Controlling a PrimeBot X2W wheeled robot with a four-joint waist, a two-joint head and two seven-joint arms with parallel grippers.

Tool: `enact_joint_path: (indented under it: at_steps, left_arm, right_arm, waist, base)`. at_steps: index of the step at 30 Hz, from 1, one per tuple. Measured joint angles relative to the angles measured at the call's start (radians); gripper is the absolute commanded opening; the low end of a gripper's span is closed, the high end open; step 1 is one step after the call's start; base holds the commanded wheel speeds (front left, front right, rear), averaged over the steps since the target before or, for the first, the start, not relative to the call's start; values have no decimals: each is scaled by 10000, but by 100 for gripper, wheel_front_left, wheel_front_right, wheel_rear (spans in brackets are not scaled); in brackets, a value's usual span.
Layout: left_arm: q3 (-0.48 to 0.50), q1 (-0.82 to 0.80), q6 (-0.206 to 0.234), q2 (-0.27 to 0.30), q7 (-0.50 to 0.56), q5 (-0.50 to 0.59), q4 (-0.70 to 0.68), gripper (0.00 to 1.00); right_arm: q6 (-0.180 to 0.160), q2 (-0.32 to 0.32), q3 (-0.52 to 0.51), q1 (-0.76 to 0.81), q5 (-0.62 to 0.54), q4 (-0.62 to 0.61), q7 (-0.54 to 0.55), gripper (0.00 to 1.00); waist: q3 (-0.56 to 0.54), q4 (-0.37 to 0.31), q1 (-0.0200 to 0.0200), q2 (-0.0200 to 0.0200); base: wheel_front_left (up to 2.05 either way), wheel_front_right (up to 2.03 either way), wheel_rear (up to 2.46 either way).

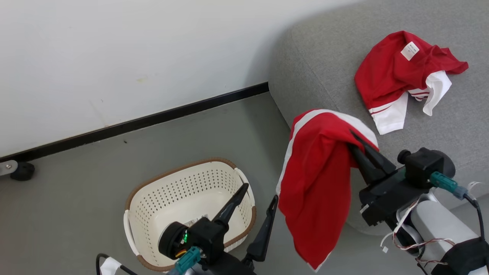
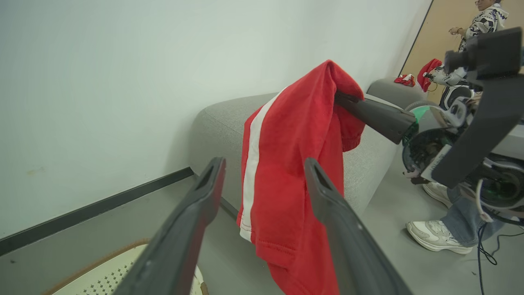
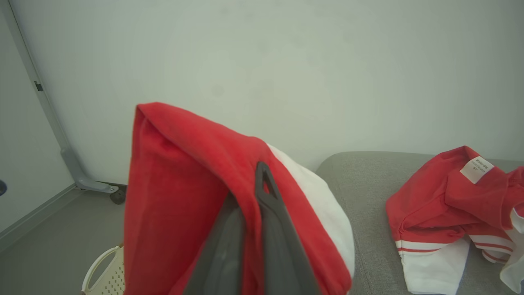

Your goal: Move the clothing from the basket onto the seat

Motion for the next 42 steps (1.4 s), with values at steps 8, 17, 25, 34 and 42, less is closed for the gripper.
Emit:
enact_joint_path:
  at_steps: [8, 17, 25, 34, 42]
  left_arm:
    - [-316, -44, -173, -63, 4, 4, 94, 100]
    - [-391, -139, -169, -67, 48, 188, 88, 100]
    - [-334, -556, -171, -40, 151, 278, 36, 100]
    - [-155, -853, -176, 127, 176, 280, 140, 100]
    - [-111, -844, -171, 399, 278, 366, 44, 100]
  right_arm:
    - [-98, -230, -980, -12, 222, -148, 0, 0]
    - [-186, -972, -2435, -964, 368, -159, 0, 0]
    - [-186, -1732, -4031, -2628, 911, 395, -2, 0]
    - [-186, -2265, -5037, -4364, 1407, 1902, -4, 0]
    - [-186, -2592, -5363, -5582, 1429, 2878, -2, 0]
  waist:
    - [298, 25, 1, 1]
    - [743, 371, 0, 0]
    - [1310, 870, 1, 1]
    - [1696, 1462, 1, 0]
    - [2013, 1723, 0, 1]
  base:
    - [0, 0, 0]
    - [0, 0, 0]
    - [0, 0, 0]
    - [0, 0, 0]
    - [0, 0, 0]
